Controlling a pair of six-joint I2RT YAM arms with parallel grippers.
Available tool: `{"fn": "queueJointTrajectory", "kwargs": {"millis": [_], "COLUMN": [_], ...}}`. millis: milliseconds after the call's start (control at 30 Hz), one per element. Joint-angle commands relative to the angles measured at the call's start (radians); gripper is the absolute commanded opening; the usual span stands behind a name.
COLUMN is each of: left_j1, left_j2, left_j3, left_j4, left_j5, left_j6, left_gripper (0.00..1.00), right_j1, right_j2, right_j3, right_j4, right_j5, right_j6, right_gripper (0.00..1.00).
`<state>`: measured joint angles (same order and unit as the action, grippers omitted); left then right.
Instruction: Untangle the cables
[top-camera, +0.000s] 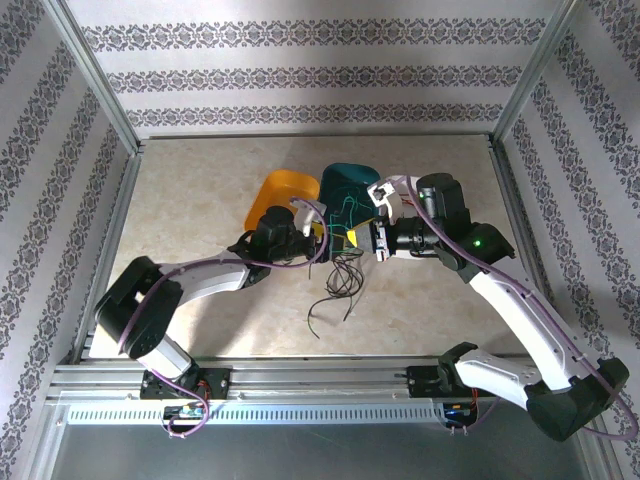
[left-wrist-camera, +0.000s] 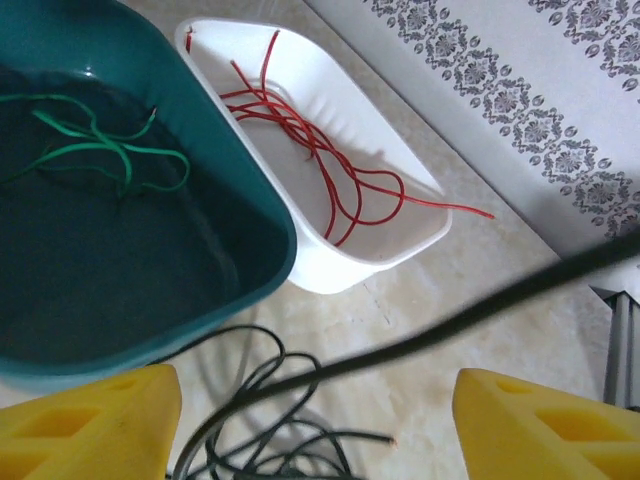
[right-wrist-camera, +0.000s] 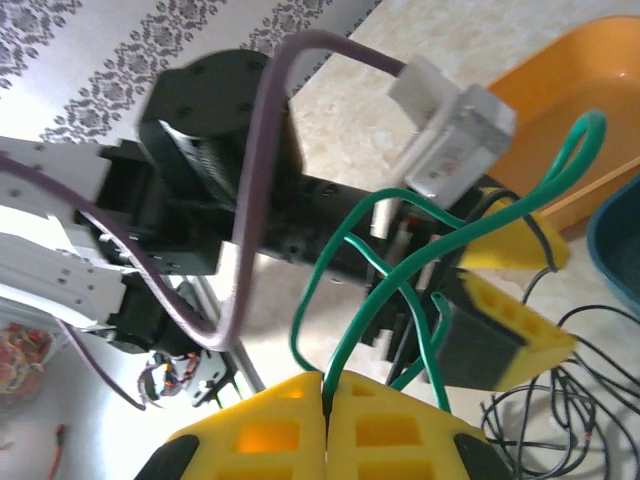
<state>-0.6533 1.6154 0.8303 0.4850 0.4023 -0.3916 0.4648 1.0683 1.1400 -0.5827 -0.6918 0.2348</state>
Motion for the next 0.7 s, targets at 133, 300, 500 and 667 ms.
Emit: {"fn": "queueJointTrajectory", "kwargs": {"millis": [133,300,500,667], "left_j1": [0.001,0.007,0.020,0.023], "left_j2": [0.090,0.005,-0.117,-0.189], "left_j3": [-0.013,-0.080,-0.183,-0.228], "left_j4": [0.210,0.126,0.005,-0.012], "left_j5": [-0.088,-0.159,-0.258,-0.264], "left_j6": [-0.134,-0.140,-0.138,-0.148], "left_gripper": [0.03,0.00,0.00,0.00], "right_j1": [-0.060,-0.135,-0.250,-0.264], "right_j2": [-0.036,-0.081,-0.074,0.012], "right_j3": [0.022,0.009,-0.015,-0.020], "right_j4": [0.050,0.088,0.148,0.234], "right_j5": [-0.029,0.190,0.445,0.458], "right_j6": [0.052,0.067,0.140,0.192], "right_gripper": [0.05,0.08,0.07,0.04]}}
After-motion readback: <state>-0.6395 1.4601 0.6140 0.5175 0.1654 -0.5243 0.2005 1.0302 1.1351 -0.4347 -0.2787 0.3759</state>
